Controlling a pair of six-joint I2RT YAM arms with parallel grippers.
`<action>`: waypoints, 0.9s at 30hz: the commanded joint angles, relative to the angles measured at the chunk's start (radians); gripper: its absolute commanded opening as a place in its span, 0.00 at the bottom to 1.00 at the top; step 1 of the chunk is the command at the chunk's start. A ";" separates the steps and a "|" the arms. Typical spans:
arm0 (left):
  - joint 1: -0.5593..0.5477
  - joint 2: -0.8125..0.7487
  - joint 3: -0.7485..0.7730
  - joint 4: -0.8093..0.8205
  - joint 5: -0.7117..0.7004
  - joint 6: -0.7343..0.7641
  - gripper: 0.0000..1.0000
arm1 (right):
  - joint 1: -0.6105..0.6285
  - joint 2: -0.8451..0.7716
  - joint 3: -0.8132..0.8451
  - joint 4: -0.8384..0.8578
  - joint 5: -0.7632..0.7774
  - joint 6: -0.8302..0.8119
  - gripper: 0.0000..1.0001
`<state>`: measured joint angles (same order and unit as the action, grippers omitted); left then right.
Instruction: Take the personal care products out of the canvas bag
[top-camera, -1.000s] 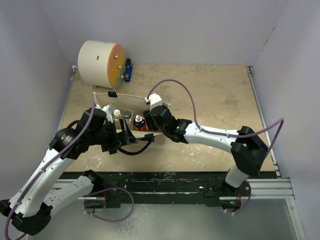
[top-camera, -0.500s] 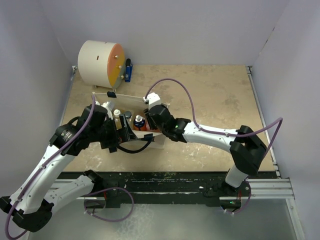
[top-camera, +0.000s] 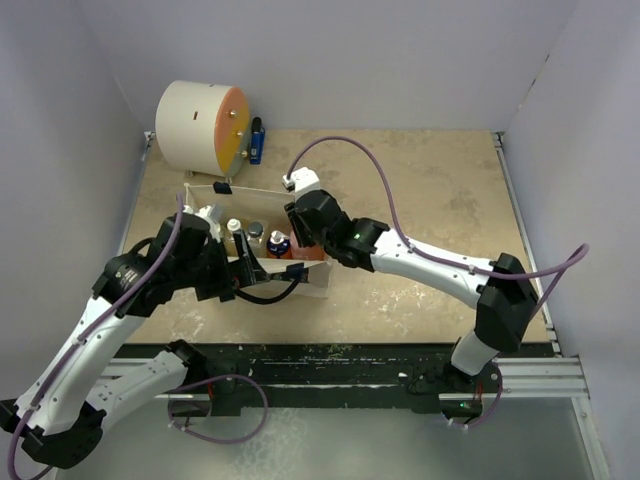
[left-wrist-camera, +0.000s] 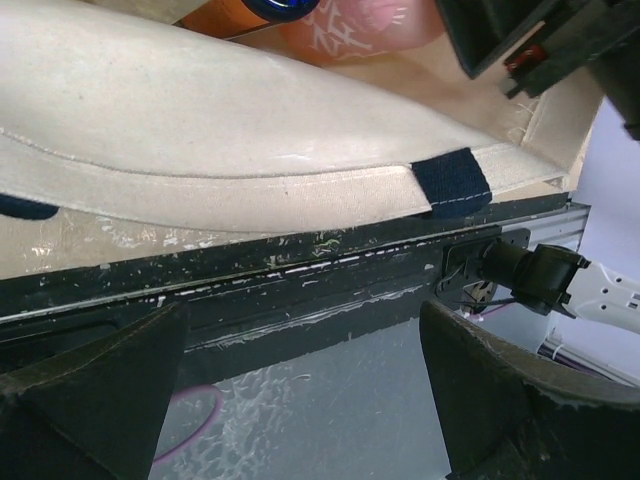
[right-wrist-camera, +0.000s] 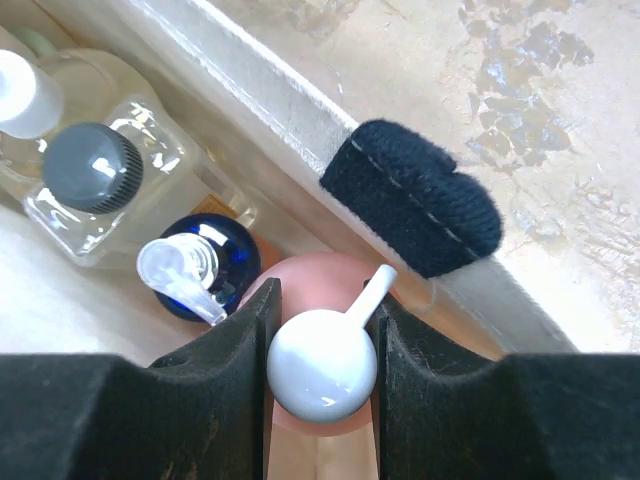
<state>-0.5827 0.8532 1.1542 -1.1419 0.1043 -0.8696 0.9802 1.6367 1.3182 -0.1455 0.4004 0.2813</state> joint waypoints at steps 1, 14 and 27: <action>0.003 -0.032 0.044 -0.016 -0.019 0.018 0.99 | -0.003 -0.110 0.155 0.013 0.008 0.041 0.00; 0.003 -0.075 0.057 -0.057 -0.028 0.010 0.99 | -0.004 -0.080 0.437 -0.329 0.019 0.185 0.00; 0.004 -0.057 0.080 -0.054 -0.025 0.023 0.99 | -0.005 -0.090 0.787 -0.628 0.059 0.291 0.00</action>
<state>-0.5827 0.7937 1.1969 -1.2144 0.0872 -0.8696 0.9779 1.6257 1.9400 -0.7883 0.4038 0.5152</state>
